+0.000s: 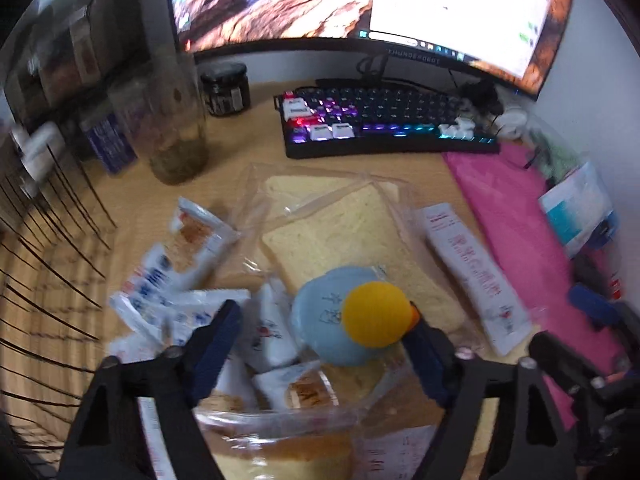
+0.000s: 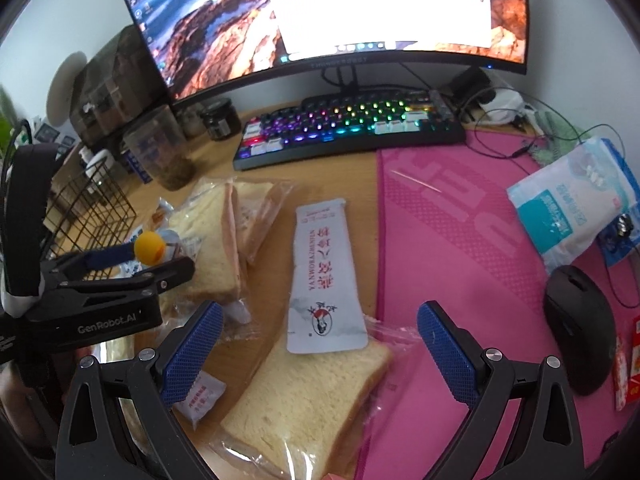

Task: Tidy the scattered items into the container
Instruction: 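Move the left tool toward the blue plush duck while the right tool approaches a white packet, then grasp the blue plush duck with the left tool while the right tool grasps the white YANWOBAZHENFEN packet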

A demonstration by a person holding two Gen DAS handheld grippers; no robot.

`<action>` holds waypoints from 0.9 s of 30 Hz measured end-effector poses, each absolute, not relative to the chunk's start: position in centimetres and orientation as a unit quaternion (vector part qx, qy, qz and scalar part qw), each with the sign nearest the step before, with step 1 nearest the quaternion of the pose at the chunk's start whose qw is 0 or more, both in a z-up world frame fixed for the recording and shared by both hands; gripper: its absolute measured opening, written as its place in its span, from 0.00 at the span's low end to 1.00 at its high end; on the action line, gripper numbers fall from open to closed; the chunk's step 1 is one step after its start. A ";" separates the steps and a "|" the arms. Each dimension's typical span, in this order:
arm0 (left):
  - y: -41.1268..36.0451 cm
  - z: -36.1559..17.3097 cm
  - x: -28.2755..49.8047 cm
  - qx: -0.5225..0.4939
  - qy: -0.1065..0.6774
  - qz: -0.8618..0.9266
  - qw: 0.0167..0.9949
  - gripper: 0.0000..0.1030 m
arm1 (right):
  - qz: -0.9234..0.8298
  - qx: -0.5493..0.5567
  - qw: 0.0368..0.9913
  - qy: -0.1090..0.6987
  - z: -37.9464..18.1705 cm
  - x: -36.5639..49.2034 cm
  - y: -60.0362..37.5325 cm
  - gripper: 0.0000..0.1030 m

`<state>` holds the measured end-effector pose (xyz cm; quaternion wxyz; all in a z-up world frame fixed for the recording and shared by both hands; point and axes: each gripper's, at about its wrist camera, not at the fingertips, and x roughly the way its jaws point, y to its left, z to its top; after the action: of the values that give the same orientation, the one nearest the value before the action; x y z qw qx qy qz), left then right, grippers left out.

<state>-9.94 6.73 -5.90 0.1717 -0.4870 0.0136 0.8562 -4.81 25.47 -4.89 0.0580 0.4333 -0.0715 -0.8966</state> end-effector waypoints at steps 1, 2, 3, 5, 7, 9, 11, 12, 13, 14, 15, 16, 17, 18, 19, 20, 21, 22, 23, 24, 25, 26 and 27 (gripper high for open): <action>6.5 -6.0 -10.1 -0.491 -0.002 0.853 0.178 0.71 | -0.897 0.433 0.060 -0.070 -5.0 -4.9 25.4 0.97; 6.3 -6.1 -10.1 -0.492 -0.013 0.851 0.185 0.67 | -0.897 0.433 0.062 -0.069 -5.1 -5.0 25.3 0.97; 6.3 -6.1 -10.1 -0.491 -0.016 0.850 0.190 0.66 | -0.896 0.434 0.064 -0.066 -5.2 -5.1 25.2 0.97; 6.7 -6.0 -9.9 -0.487 -0.007 0.852 0.192 0.62 | -0.895 0.436 0.071 -0.059 -5.6 -5.5 25.1 0.97; 7.0 -6.0 -9.8 -0.484 0.000 0.853 0.192 0.60 | -0.892 0.443 0.075 -0.051 -6.3 -6.1 25.1 0.97; 7.1 -5.9 -9.8 -0.484 -0.005 0.854 0.192 0.60 | -0.887 0.451 0.083 -0.049 -7.0 -6.8 25.3 0.97; 7.1 -6.0 -9.8 -0.485 -0.005 0.853 0.193 0.63 | -0.881 0.460 0.094 -0.058 -7.5 -7.4 25.6 0.96; 7.1 -5.9 -9.8 -0.483 -0.002 0.855 0.190 0.64 | -0.878 0.464 0.098 -0.063 -7.7 -7.6 25.8 0.94; 7.2 -5.9 -9.8 -0.481 0.002 0.858 0.183 0.70 | -0.877 0.465 0.100 -0.064 -7.8 -7.8 25.8 0.94; 7.1 -5.9 -10.0 -0.480 0.007 0.860 0.175 0.72 | -0.877 0.465 0.100 -0.062 -7.8 -8.0 25.8 0.94; 7.0 -5.9 -10.2 -0.480 0.012 0.861 0.169 0.73 | -0.878 0.465 0.100 -0.060 -7.8 -8.1 25.8 0.94; 7.0 -5.8 -10.3 -0.480 0.015 0.861 0.166 0.74 | -0.878 0.465 0.100 -0.058 -7.7 -8.2 25.8 0.94; 7.1 -5.8 -10.4 -0.481 0.017 0.861 0.166 0.74 | -0.879 0.463 0.101 -0.058 -7.6 -8.3 25.8 0.94; 7.1 -5.9 -10.5 -0.483 0.018 0.860 0.167 0.75 | -0.880 0.461 0.102 -0.059 -7.6 -8.4 25.7 0.94; 7.1 -5.9 -10.6 -0.484 0.018 0.859 0.167 0.75 | -0.880 0.461 0.102 -0.061 -7.5 -8.4 25.7 0.94; 7.0 -5.9 -10.6 -0.485 0.015 0.858 0.169 0.75 | -0.879 0.461 0.102 -0.062 -7.6 -8.5 25.7 0.94; 7.0 -6.0 -10.5 -0.488 0.009 0.855 0.175 0.75 | -0.879 0.462 0.102 -0.063 -7.6 -8.5 25.7 0.94; 7.1 -6.1 -10.5 -0.491 0.003 0.851 0.186 0.75 | -0.878 0.464 0.102 -0.064 -7.8 -8.6 25.7 0.94; 7.2 -6.2 -10.4 -0.493 0.001 0.848 0.193 0.75 | -0.877 0.465 0.102 -0.065 -7.9 -8.6 25.7 0.94; 7.3 -6.4 -10.4 -0.494 0.000 0.847 0.195 0.75 | -0.876 0.467 0.103 -0.067 -8.0 -8.6 25.7 0.94; 7.2 -6.6 -10.3 -0.494 -0.006 0.846 0.200 0.75 | -0.875 0.467 0.103 -0.068 -8.0 -8.6 25.8 0.94; 7.1 -6.7 -10.2 -0.494 -0.012 0.844 0.206 0.75 | -0.876 0.467 0.103 -0.068 -8.0 -8.6 25.8 0.94; 6.9 -6.8 -10.1 -0.492 -0.019 0.845 0.207 0.73 | -0.877 0.465 0.102 -0.067 -8.0 -8.6 25.8 0.94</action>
<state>-10.07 6.95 -6.76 0.2071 -0.4924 -0.0190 0.8452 -8.57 25.84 -7.99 0.1023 0.4653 -0.0666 -0.8767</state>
